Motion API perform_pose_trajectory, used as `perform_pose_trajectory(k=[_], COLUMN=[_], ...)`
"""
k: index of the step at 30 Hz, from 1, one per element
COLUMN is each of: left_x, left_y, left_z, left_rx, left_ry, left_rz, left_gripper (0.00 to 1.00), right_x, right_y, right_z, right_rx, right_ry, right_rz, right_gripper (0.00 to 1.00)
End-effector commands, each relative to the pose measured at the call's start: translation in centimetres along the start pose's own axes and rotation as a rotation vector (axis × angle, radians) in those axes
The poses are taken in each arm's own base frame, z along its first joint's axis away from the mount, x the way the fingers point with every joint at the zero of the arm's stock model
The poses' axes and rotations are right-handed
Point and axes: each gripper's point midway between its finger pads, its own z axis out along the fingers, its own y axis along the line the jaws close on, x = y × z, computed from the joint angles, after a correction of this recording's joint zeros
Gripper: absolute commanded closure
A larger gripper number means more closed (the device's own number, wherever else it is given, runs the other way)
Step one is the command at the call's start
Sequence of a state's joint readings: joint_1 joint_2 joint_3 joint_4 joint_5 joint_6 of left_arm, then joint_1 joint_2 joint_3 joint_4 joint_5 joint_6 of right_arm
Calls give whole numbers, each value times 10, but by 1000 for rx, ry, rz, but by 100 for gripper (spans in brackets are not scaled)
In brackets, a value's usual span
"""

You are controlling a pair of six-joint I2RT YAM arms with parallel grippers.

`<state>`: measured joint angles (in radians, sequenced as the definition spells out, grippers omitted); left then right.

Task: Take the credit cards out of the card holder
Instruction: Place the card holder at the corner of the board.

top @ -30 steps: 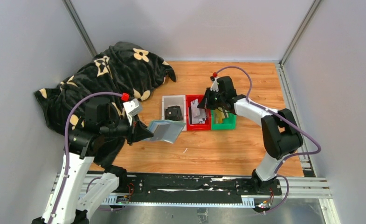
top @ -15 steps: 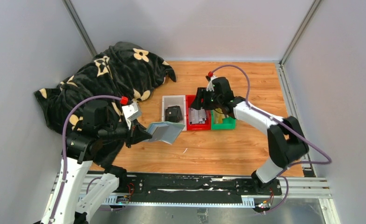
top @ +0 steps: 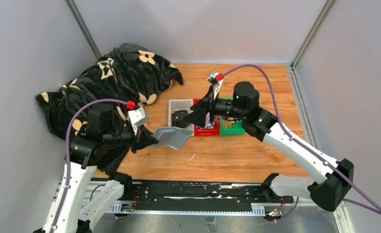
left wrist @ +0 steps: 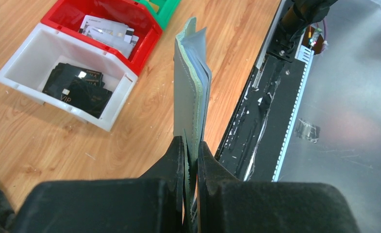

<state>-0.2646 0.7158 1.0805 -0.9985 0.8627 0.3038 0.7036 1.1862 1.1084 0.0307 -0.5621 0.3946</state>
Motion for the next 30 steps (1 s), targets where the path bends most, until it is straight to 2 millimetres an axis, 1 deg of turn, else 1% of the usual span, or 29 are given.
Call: perform_pose_trajectory(k=[1, 3, 5, 7, 9, 11, 15, 21, 24, 26, 30], left_x=[0, 1, 1, 2, 1, 0, -6, -14, -17, -20, -24], left_y=[-3, -3, -4, -5, -5, -6, -16, -31, -35, -37, -43], left_z=[1, 0, -1, -2, -3, -4, -7, -11, -13, -14, -16], left_rx=[24, 25, 24, 22, 18, 19, 52, 109, 123, 127, 149], left_ry=[2, 7, 10, 8, 6, 5, -17, -53, -63, -69, -82], left_rz=[35, 41, 48, 62, 69, 75, 74, 69, 67, 66, 62], left_gripper=[100, 100, 100, 100, 100, 100, 100, 100, 100, 100, 100], right_x=[2, 8, 14, 20, 26, 33, 43, 39, 37, 36, 41], right_y=[87, 108, 123, 132, 135, 135, 123, 97, 97, 102, 107], right_z=[-4, -4, -3, -2, -1, 1, 5, 10, 11, 12, 18], right_rx=[-341, -423, -485, -517, -533, -527, -457, -297, -296, -313, -337], right_ry=[15, 36, 50, 63, 78, 89, 112, 90, 78, 68, 74], right_rz=[-116, -132, -132, -134, -135, -147, -174, -221, -219, -214, -224], right_gripper=[21, 19, 18, 17, 17, 17, 16, 16, 15, 15, 15])
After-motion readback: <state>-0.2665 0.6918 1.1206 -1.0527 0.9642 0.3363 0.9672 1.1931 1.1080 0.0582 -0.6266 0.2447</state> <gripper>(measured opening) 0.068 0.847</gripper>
